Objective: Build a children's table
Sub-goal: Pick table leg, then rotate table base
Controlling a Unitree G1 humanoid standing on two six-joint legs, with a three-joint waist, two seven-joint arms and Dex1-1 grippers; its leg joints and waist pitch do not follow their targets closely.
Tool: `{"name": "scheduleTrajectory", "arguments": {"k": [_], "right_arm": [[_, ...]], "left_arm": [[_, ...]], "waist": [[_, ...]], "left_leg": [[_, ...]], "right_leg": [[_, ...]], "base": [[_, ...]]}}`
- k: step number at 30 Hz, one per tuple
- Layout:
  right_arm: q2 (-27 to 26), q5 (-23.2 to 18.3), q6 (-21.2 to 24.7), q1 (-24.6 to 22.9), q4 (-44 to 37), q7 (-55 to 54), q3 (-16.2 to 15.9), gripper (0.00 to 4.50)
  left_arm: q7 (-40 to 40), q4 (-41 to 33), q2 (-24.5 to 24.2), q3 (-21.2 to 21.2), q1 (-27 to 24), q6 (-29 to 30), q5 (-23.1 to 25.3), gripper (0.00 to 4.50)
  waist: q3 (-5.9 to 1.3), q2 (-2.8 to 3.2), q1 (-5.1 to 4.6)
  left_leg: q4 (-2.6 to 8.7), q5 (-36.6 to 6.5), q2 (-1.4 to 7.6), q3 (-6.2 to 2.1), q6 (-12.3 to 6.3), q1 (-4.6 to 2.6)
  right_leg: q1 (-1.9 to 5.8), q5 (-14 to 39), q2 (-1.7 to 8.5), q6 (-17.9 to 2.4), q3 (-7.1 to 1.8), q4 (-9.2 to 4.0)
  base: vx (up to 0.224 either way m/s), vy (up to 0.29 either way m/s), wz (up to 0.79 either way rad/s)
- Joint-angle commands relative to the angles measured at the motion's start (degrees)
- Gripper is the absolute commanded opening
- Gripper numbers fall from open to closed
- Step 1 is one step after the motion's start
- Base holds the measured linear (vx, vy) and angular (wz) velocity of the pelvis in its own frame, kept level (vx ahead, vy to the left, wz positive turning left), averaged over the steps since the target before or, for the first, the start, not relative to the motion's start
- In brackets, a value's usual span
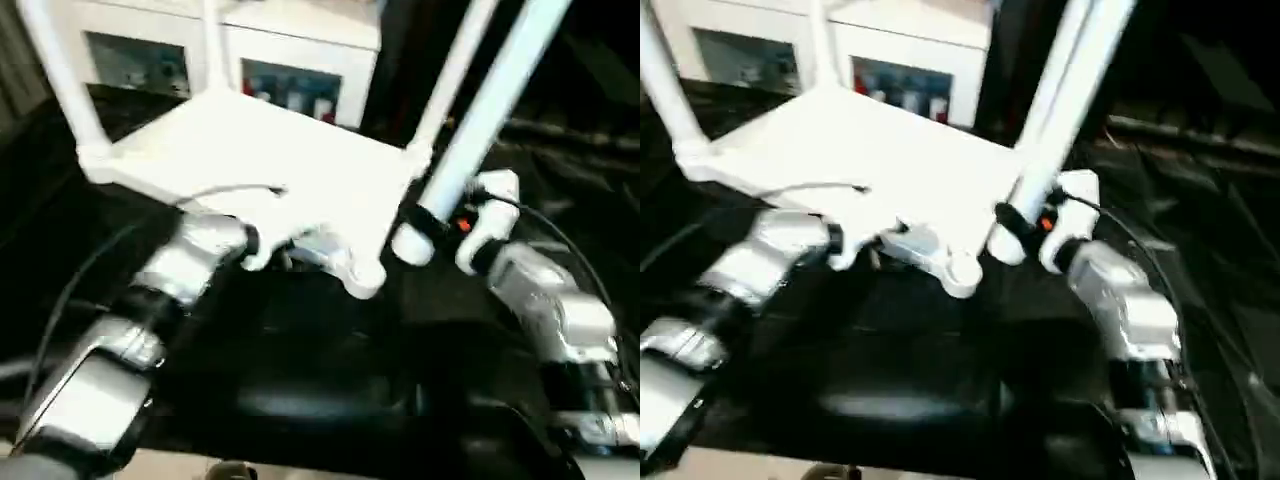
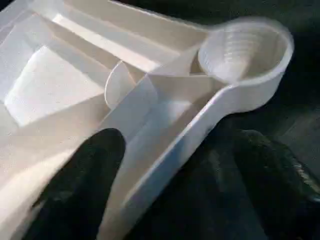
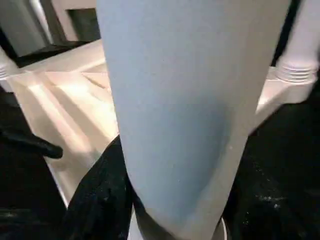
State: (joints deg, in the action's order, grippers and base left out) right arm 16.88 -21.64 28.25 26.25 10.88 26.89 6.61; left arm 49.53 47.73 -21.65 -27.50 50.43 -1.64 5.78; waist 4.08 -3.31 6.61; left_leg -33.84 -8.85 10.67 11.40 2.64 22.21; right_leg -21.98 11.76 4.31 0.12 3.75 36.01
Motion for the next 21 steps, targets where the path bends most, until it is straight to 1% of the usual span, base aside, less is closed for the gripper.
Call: {"name": "scheduleTrajectory", "arguments": {"k": [1, 2, 3, 4, 5, 6, 7, 8, 9, 10, 11, 13, 14, 15, 16, 17, 18, 19, 20, 21], "right_arm": [[1.07, -0.35, 0.47, -0.80, -3.75, -0.10, 1.46, 1.91], [1.39, -0.51, 0.90, -1.65, -4.94, -0.02, 1.55, 1.91], [1.59, -0.59, 1.42, -2.36, -6.01, 0.05, 1.59, 1.91], [1.59, -0.59, 1.42, -2.36, -6.01, 0.05, 1.59, 1.91], [1.72, -0.69, 1.83, -3.05, -7.07, 0.08, 1.57, 1.91], [1.96, -1.26, 2.82, -4.46, -9.46, -0.02, 1.58, 1.91], [2.09, -1.59, 3.34, -5.15, -10.65, -0.14, 1.61, 1.91], [2.20, -1.81, 3.68, -5.62, -11.44, -0.21, 1.66, 1.91], [2.29, -2.06, 4.04, -6.07, -12.18, -0.27, 1.69, 1.91], [2.38, -2.24, 4.35, -6.47, -12.82, -0.27, 1.70, 1.91], [2.45, -2.28, 4.47, -6.78, -13.24, -0.28, 1.66, 1.91], [2.59, -2.41, 4.63, -7.07, -13.65, -0.24, 1.69, 1.91], [2.64, -2.35, 4.60, -7.09, -13.65, -0.16, 1.66, 1.91], [2.72, -2.28, 4.57, -7.05, -13.56, -0.04, 1.65, 1.91], [2.76, -2.23, 4.52, -7.01, -13.48, 0.03, 1.62, 1.91], [2.83, -2.24, 4.54, -6.92, -13.43, 0.17, 1.55, 1.91], [3.02, -2.06, 4.29, -6.17, -12.62, 0.60, 1.32, 1.91], [3.08, -1.96, 4.17, -5.86, -12.27, 0.73, 1.25, 1.91], [3.11, -1.90, 4.09, -5.65, -12.03, 0.82, 1.21, 1.91], [3.26, -1.73, 3.82, -4.95, -11.30, 1.16, 1.09, 1.91]], "left_arm": [[-2.66, 4.61, 1.01, -1.58, 2.87, -3.93, 3.92, 4.13], [-3.71, 6.75, 1.69, -1.86, 3.89, -4.70, 4.74, 4.13], [-4.66, 8.97, 2.33, -2.13, 4.92, -5.51, 5.07, 4.34], [-4.66, 8.97, 2.33, -2.13, 4.92, -5.51, 5.07, 4.37], [-5.94, 11.19, 2.82, -2.60, 5.85, -6.31, 5.82, 4.37], [-8.29, 15.20, 3.60, -3.65, 7.25, -7.85, 7.81, 4.46], [-8.86, 16.71, 3.93, -3.86, 7.57, -7.98, 8.48, 4.49], [-9.07, 17.57, 4.16, -3.91, 7.72, -7.99, 8.81, 4.49], [-8.96, 18.68, 4.34, -4.11, 7.86, -8.48, 9.50, 4.50], [-8.53, 19.94, 4.66, -3.94, 8.03, -8.95, 9.99, 4.50], [-7.58, 20.96, 4.88, -3.90, 8.01, -9.32, 10.38, 4.50], [-4.60, 22.51, 5.50, -3.03, 7.89, -9.18, 9.66, 4.50], [-2.85, 23.09, 5.70, -2.82, 7.81, -9.23, 9.29, 4.50], [-1.12, 23.56, 5.88, -2.67, 7.77, -9.33, 8.95, 4.50], [-0.37, 23.65, 5.92, -2.64, 7.73, -9.37, 8.82, 4.32], [1.15, 24.05, 6.11, -2.17, 7.71, -9.33, 8.50, 4.21], [5.83, 24.15, 6.30, -1.54, 7.62, -8.09, 7.70, 4.14], [7.51, 24.07, 6.30, -1.49, 7.60, -7.62, 7.51, 4.14], [8.59, 23.97, 6.28, -1.49, 7.59, -7.28, 7.40, 4.09], [12.16, 23.55, 6.24, -1.49, 7.56, -6.00, 7.11, 3.96]], "waist": [[-5.01, 0.95, -0.13], [-4.97, 1.58, -0.21], [-4.90, 1.47, -0.25], [-4.97, 1.49, -0.14], [-4.89, 1.80, -0.39], [-4.96, 2.58, -0.21], [-4.90, 2.82, -0.36], [-4.93, 2.56, -0.47], [-4.99, 2.53, -0.49], [-5.02, 2.79, -0.66], [-4.99, 2.84, -0.66], [-4.92, 2.90, -0.71], [-4.86, 2.66, -0.75], [-4.86, 2.65, -0.68], [-4.86, 2.65, -0.68], [-4.84, 2.73, -0.67], [-4.87, 2.36, -0.56], [-4.88, 2.55, -0.50], [-4.82, 2.29, -0.55], [-4.79, 1.93, -0.53]], "left_leg": [[3.65, -11.22, 2.56, -1.67, 3.89, -1.81], [3.60, -11.25, 2.53, -1.59, 3.35, -1.88], [3.57, -11.15, 2.50, -1.65, 2.58, -1.73], [3.50, -11.07, 2.55, -1.68, 2.32, -1.75], [3.45, -10.91, 2.39, -1.54, 1.62, -1.59], [3.30, -11.20, 2.48, -1.61, 1.39, -1.81], [3.36, -11.43, 2.48, -1.62, 1.26, -1.79], [3.41, -11.49, 2.52, -1.70, 0.98, -1.74], [3.37, -11.33, 2.49, -1.71, 0.60, -1.70], [3.31, -11.17, 2.41, -1.70, 0.35, -1.62], [3.28, -11.18, 2.42, -1.66, 0.29, -1.67], [3.33, -11.62, 2.50, -1.66, 0.25, -1.77], [3.44, -11.89, 2.60, -1.66, 0.20, -1.82], [3.43, -12.10, 2.66, -1.64, 0.18, -1.88], [3.43, -12.10, 2.66, -1.64, 0.18, -1.88], [3.44, -11.91, 2.66, -1.62, -0.05, -1.84], [3.37, -11.48, 2.63, -1.57, -0.32, -1.77], [3.38, -11.38, 2.68, -1.58, -0.38, -1.82], [3.44, -11.12, 2.67, -1.52, -0.58, -1.82], [3.43, -10.72, 2.70, -1.47, -0.84, -1.75]], "right_leg": [[2.83, 0.47, 4.57, -10.50, -3.02, -3.77], [2.80, 0.82, 4.47, -10.68, -3.03, -4.02], [2.95, 1.14, 4.55, -11.31, -3.02, -4.04], [2.97, 1.61, 4.71, -11.71, -2.98, -3.92], [2.94, 2.86, 4.57, -12.12, -2.98, -4.20], [2.83, 3.68, 4.60, -12.03, -3.07, -4.28], [2.79, 3.83, 4.54, -11.99, -3.08, -4.41], [2.98, 3.50, 4.40, -12.01, -3.00, -4.42], [2.94, 3.77, 4.51, -12.38, -2.96, -4.40], [2.94, 4.18, 4.53, -12.79, -2.94, -4.51], [2.88, 4.44, 4.51, -12.87, -2.94, -4.59], [2.74, 5.42, 4.59, -13.25, -2.90, -4.71], [2.68, 5.91, 4.63, -13.63, -2.88, -4.78], [2.63, 6.04, 4.67, -13.90, -2.87, -4.67], [2.63, 6.04, 4.67, -13.90, -2.87, -4.67], [2.58, 5.77, 4.77, -14.35, -2.89, -4.63], [2.70, 5.50, 4.90, -14.58, -2.90, -4.52], [2.64, 5.57, 4.98, -14.68, -2.89, -4.52], [2.57, 5.69, 4.94, -14.67, -2.88, -4.58], [2.63, 5.57, 4.97, -14.74, -2.89, -4.51]], "base": [[0.000, 0.000, 0.00], [0.000, 0.000, 0.00], [0.000, 0.000, 0.00], [0.000, 0.000, 0.00], [0.000, 0.000, 0.00], [0.000, 0.000, 0.00], [0.000, 0.000, 0.00], [0.000, 0.000, 0.00], [0.000, 0.000, 0.00], [0.000, 0.000, 0.00], [0.000, 0.000, 0.00], [0.000, 0.000, 0.00], [0.000, 0.000, 0.00], [0.000, 0.000, 0.00], [0.000, 0.000, 0.00], [0.000, 0.000, 0.00], [0.000, 0.000, 0.00], [0.000, 0.000, 0.00], [0.000, 0.000, 0.00], [0.000, 0.000, 0.00]]}}
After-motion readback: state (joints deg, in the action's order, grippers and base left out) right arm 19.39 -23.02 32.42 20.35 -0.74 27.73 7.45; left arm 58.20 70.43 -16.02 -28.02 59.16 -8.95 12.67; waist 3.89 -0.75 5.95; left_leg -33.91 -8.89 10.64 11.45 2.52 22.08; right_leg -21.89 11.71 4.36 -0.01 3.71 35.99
